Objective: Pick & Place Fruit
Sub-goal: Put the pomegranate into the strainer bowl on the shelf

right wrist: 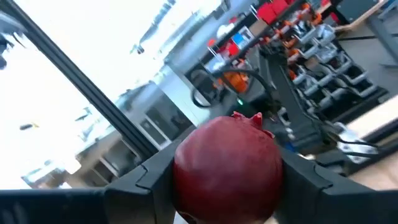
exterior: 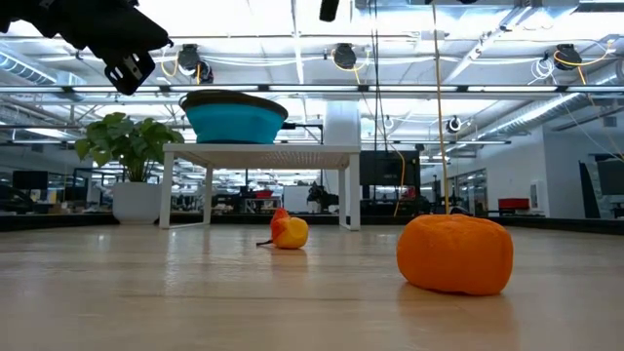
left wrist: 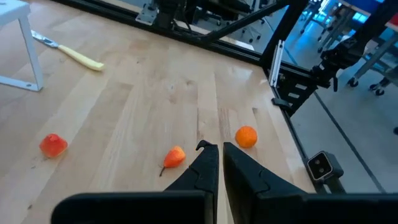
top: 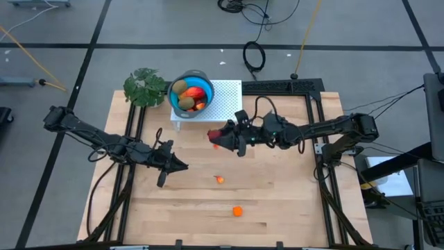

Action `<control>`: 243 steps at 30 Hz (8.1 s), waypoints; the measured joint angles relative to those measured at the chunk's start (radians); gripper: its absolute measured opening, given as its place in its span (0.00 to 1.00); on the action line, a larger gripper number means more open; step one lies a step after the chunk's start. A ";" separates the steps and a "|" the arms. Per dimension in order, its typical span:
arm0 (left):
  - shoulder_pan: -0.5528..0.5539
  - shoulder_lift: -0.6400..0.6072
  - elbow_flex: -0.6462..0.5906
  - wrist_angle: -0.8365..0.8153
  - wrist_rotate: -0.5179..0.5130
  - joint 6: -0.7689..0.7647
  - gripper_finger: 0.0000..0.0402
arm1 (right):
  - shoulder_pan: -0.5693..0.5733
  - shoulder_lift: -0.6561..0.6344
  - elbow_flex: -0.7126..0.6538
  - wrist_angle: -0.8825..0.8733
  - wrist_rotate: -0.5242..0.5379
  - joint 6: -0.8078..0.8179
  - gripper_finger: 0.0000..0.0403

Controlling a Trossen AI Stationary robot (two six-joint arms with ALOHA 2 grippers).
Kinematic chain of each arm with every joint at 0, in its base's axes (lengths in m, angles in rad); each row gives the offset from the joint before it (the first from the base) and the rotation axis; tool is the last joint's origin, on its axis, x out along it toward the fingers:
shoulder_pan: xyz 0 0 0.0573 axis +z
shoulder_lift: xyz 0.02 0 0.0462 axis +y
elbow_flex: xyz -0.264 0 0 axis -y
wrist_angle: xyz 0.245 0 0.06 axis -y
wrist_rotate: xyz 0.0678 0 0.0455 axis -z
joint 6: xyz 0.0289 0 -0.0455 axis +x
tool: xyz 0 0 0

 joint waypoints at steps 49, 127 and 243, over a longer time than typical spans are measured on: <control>0.180 0.031 0.000 0.475 -0.126 -0.373 0.48 | -0.014 -0.001 0.000 -0.246 0.048 -1.071 0.48; 0.316 0.486 0.261 0.590 0.104 -0.490 0.52 | -0.032 -0.014 0.003 -0.437 0.033 -0.938 0.70; 0.773 0.553 0.757 -0.611 -0.083 0.362 0.55 | -0.048 -0.710 -0.520 -0.586 -0.039 -0.769 0.00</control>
